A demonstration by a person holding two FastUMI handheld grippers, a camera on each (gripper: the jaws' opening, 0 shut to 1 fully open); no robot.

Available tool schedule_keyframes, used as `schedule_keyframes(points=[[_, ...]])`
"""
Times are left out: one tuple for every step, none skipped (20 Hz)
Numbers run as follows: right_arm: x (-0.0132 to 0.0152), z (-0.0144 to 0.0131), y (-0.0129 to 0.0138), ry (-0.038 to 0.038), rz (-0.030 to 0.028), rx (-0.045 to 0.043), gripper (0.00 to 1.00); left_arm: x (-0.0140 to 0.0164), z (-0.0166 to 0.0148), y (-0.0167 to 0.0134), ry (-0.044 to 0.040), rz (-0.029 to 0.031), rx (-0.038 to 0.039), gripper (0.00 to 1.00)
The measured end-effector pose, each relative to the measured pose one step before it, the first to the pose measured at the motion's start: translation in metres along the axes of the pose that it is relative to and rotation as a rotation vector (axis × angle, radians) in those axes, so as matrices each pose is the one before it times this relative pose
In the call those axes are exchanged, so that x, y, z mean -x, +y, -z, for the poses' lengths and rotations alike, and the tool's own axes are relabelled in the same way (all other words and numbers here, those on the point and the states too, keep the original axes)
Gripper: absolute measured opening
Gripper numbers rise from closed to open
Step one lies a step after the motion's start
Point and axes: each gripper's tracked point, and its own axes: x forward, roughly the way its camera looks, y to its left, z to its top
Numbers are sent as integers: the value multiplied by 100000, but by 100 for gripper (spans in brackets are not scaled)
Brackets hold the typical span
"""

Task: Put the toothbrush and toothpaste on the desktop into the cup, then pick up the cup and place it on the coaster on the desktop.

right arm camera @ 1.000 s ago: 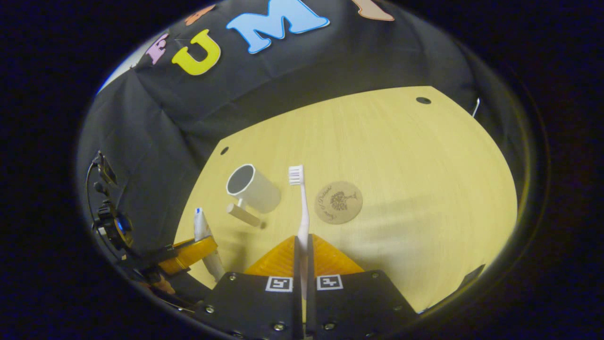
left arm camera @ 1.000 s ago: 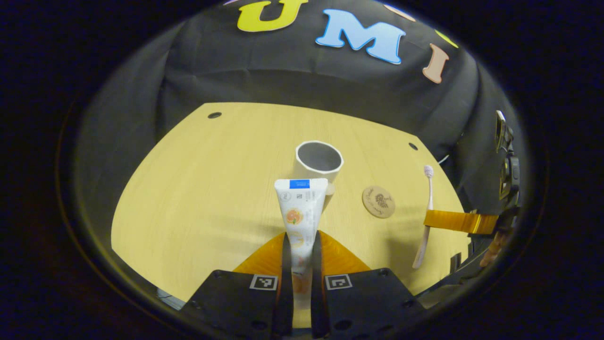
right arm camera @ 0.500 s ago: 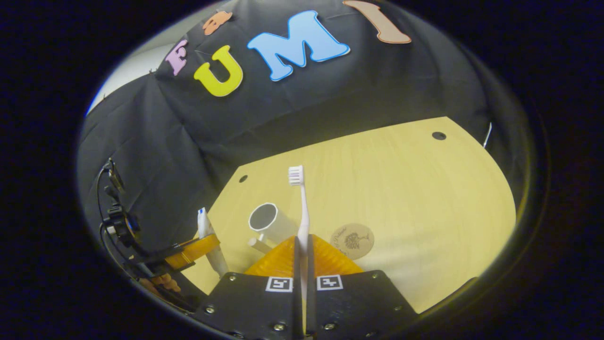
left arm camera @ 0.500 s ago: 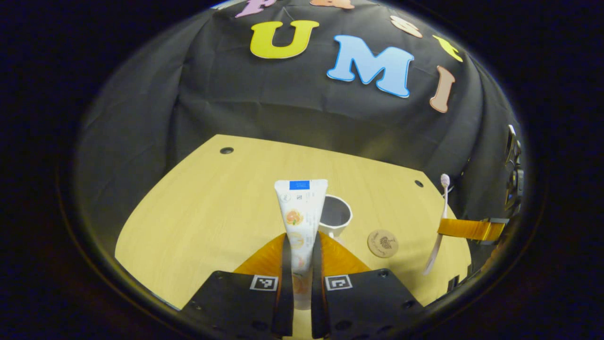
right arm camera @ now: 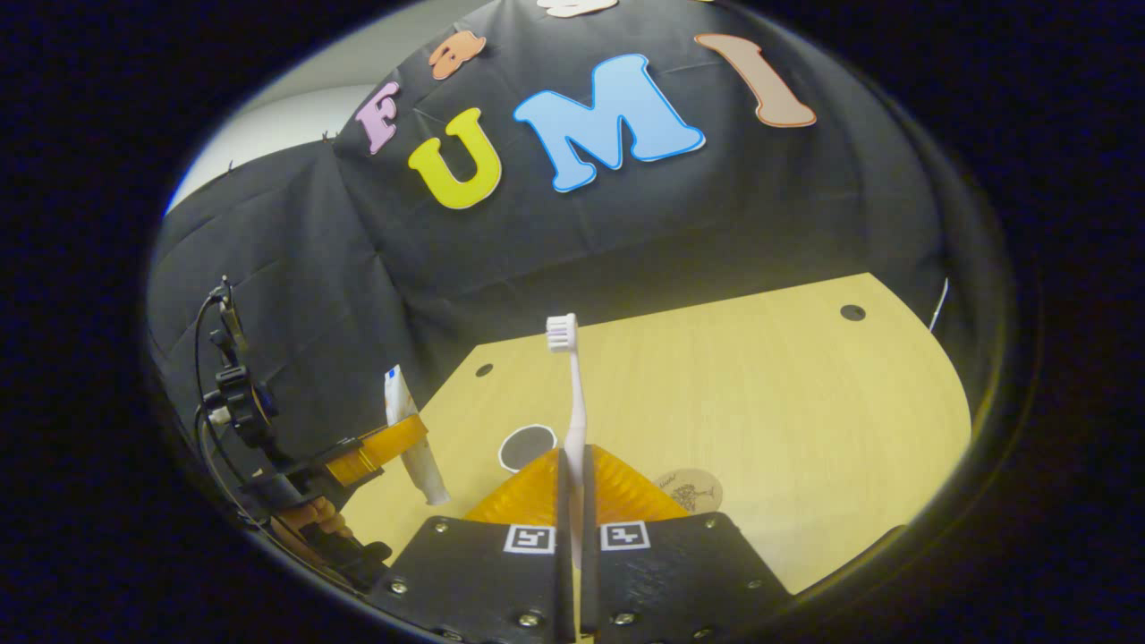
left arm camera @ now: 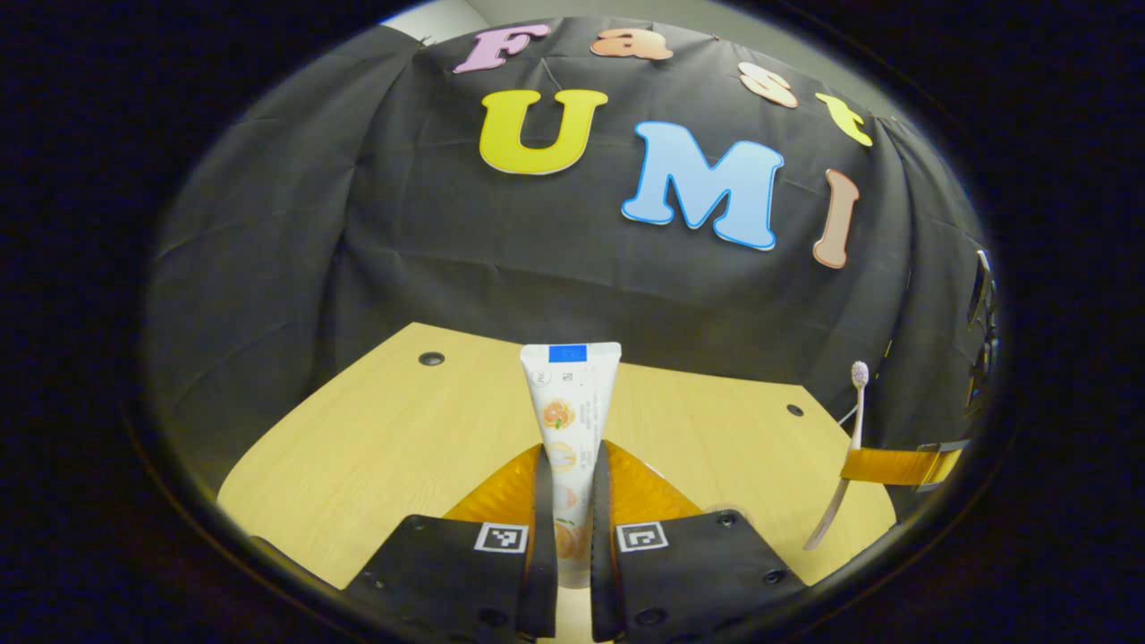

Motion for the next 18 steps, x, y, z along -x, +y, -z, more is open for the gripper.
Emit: schedule_keyframes(points=[[-163, -240, -36, -816, 699, 309, 4, -274, -655, -116, -3418, 1128, 319, 22], [-96, -371, 40, -793, 270, -55, 4, -377, -708, -149, -3157, 1540, 190, 22], [-211, -286, 165, -773, -105, -357, 4, -284, -619, -154, -2943, 1083, 71, 22], [-102, -271, 103, -428, -98, -385, 4, -375, -634, -120, -2329, 1220, -122, 22], [-106, -118, -35, -263, 85, -347, 4, -462, -358, -201, -1994, 1561, -170, 22], [-115, -166, 54, -157, 76, -286, 4, -531, -78, -499, -1525, 1092, -77, 22], [-98, 6, 100, -109, 284, -200, 4, -723, 86, -528, -452, 1741, 13, 22], [-120, -114, -85, 60, 311, -143, 4, -834, 117, -553, 482, 1794, 248, 21], [-138, 174, 33, 426, 248, -153, 4, -741, 315, -484, 957, 1787, 493, 21], [-83, 42, 15, 552, 359, 17, 4, -1137, 471, -461, 1117, 1398, 972, 21], [-35, 102, -202, 390, 585, 151, 4, -1094, 656, -402, 1497, 1398, 1246, 22], [69, -37, -129, 505, 366, -5, 4, -982, 750, -208, 1506, 1032, 1236, 22], [81, 161, -24, 483, 498, -201, 4, -656, 686, -123, 1365, 583, 666, 22], [66, -88, -96, 204, 310, -159, 4, -541, 663, -18, 977, 214, 0, 22], [-40, 45, -121, 189, 252, -291, 4, -482, 601, -123, 525, 235, -669, 21], [-29, -7, -151, 316, 28, -238, 4, -385, 658, -188, 1011, 483, -784, 22], [6, -8, -170, 104, 598, -179, 4, -216, 680, -121, 1146, 329, -929, 21], [-72, -27, -108, 219, 465, -302, 4, -291, 748, -231, 1389, 394, -959, 22]])
